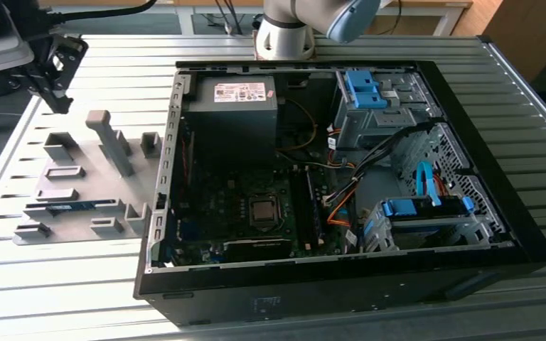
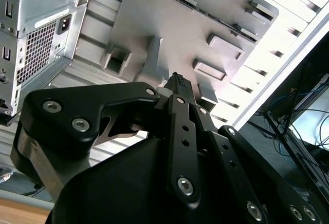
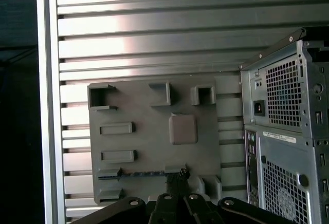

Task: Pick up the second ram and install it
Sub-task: 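Reach for the second ram, then pick up the second ram and move it above second insertion slot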

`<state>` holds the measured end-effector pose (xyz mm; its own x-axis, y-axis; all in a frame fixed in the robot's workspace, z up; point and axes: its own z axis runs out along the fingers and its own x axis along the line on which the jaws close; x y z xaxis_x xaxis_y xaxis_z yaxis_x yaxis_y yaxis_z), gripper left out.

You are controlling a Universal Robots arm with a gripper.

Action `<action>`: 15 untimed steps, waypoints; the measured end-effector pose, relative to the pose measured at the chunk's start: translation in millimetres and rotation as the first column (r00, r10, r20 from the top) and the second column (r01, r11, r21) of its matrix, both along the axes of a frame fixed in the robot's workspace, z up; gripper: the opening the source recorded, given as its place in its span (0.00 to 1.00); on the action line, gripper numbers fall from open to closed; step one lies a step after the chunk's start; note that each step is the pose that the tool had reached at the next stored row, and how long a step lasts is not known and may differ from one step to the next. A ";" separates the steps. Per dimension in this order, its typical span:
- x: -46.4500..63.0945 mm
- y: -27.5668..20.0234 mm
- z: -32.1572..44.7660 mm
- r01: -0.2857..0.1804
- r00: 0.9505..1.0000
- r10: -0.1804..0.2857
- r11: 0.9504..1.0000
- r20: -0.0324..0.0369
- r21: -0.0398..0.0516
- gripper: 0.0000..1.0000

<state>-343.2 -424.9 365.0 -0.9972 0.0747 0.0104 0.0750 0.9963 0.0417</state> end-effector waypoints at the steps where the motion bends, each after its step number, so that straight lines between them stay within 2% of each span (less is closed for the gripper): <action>1: -2.2 -1.7 0.0 0.000 1.000 0.000 1.000 0.000 0.000 0.11; 5: -10.5 -10.6 -0.4 0.000 1.000 0.000 1.000 0.000 0.000 0.11; 7: -15.0 -13.0 -0.7 0.000 1.000 0.000 1.000 0.000 0.000 0.11; 15: -17.7 -13.5 -0.8 0.000 1.000 0.000 1.000 0.000 0.000 0.11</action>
